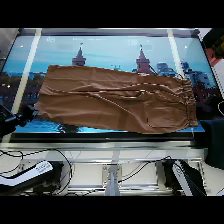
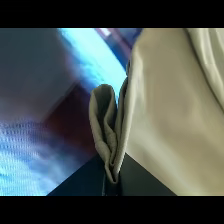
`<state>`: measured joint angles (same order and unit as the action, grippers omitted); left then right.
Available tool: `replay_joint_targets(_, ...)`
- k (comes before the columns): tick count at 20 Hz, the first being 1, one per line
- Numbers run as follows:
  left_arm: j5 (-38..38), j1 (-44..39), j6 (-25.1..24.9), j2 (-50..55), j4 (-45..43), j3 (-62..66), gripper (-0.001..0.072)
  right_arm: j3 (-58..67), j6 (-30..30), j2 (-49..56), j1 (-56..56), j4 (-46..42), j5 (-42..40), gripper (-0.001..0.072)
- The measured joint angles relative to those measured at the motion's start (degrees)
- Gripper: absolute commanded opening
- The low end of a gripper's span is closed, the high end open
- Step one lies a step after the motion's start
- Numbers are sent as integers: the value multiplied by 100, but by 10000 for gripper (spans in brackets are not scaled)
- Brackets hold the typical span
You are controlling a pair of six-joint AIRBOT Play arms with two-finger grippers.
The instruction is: Fold the clothes and pants, and hang the long-sleeved shirts on hangers.
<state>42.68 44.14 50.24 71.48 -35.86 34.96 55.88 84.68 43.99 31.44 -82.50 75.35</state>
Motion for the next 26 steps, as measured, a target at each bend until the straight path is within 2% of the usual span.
replay_joint_targets(5, 7, -17, -138, -190, 44, 2, 31, -1045, 114, -11, 0, -247, 439, 21)
replay_joint_targets(11, 24, -17, -179, -232, 59, 0, 31, -1637, 1091, -2, 28, 323, -782, 18)
replay_joint_targets(15, 20, -17, -181, -236, 61, 0, 31, -1703, 1379, 328, 684, 162, -975, 17)
replay_joint_targets(17, 17, -17, -181, -236, 61, 2, 31, -1716, 1003, 592, 1309, 501, -835, 17)
replay_joint_targets(20, -2, -17, -184, -238, 61, 0, 31, -1770, -275, 920, 2376, 1178, -579, 22)
replay_joint_targets(21, -2, -17, -184, -238, 61, 0, 31, -1818, -645, 970, 2695, 1351, -535, 77)
replay_joint_targets(22, -4, -17, -184, -238, 61, 0, 31, -1882, -929, 1005, 2990, 1508, -535, 250)
replay_joint_targets(23, -4, -17, -184, -238, 61, 0, 32, -1963, -1176, 1038, 3257, 1648, -551, 331)
replay_joint_targets(25, -4, -17, -184, -238, 61, 2, 31, -2146, -1521, 1091, 3589, 1908, -634, 354)
replay_joint_targets(26, -7, -17, -184, -238, 63, 0, 32, -2245, -1685, 1128, 3685, 2048, -693, 437)
